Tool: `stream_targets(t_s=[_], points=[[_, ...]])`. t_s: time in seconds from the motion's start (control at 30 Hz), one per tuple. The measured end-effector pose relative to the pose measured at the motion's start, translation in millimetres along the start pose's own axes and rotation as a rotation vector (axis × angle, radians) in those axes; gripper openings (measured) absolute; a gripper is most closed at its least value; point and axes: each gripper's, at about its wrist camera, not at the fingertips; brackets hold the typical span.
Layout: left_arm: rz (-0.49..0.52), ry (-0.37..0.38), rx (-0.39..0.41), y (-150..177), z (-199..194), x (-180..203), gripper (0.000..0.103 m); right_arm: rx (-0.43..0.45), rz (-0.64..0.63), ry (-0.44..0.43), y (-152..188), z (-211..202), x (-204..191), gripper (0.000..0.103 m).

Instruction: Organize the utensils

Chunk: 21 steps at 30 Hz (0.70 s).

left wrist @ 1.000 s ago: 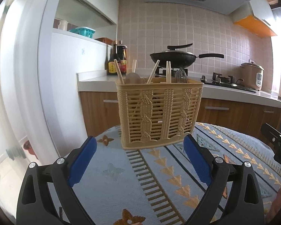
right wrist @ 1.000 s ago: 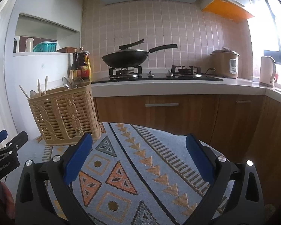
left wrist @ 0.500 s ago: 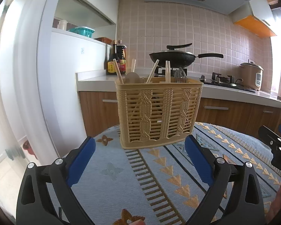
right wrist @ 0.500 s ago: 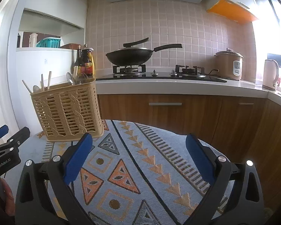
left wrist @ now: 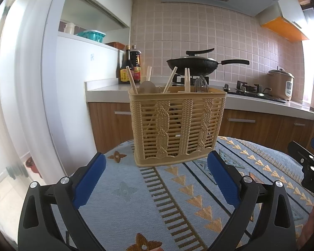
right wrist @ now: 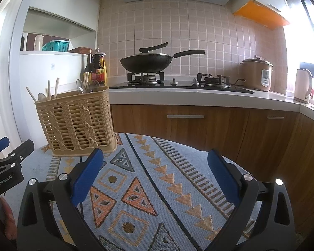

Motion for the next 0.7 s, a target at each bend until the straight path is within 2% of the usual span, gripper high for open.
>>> stream_targets(t_s=[0.47, 0.7], points=[[0.0, -0.007, 0.0, 0.3, -0.7, 0.4, 0.094, 0.007, -0.021, 0.004, 0.5, -1.5, -4.2, 0.095], [0.001, -0.008, 0.0, 0.2, -0.7, 0.6, 0.094, -0.008, 0.014, 0.007, -0.2, 1.4, 3.9, 0.095]])
Point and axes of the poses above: each gripper's, at about its wrist camera, not at the fingertips, and z roughly the way its jaws point, x to its right, y to its underside, and after that the axes turned 14 degrees about y, right-handed
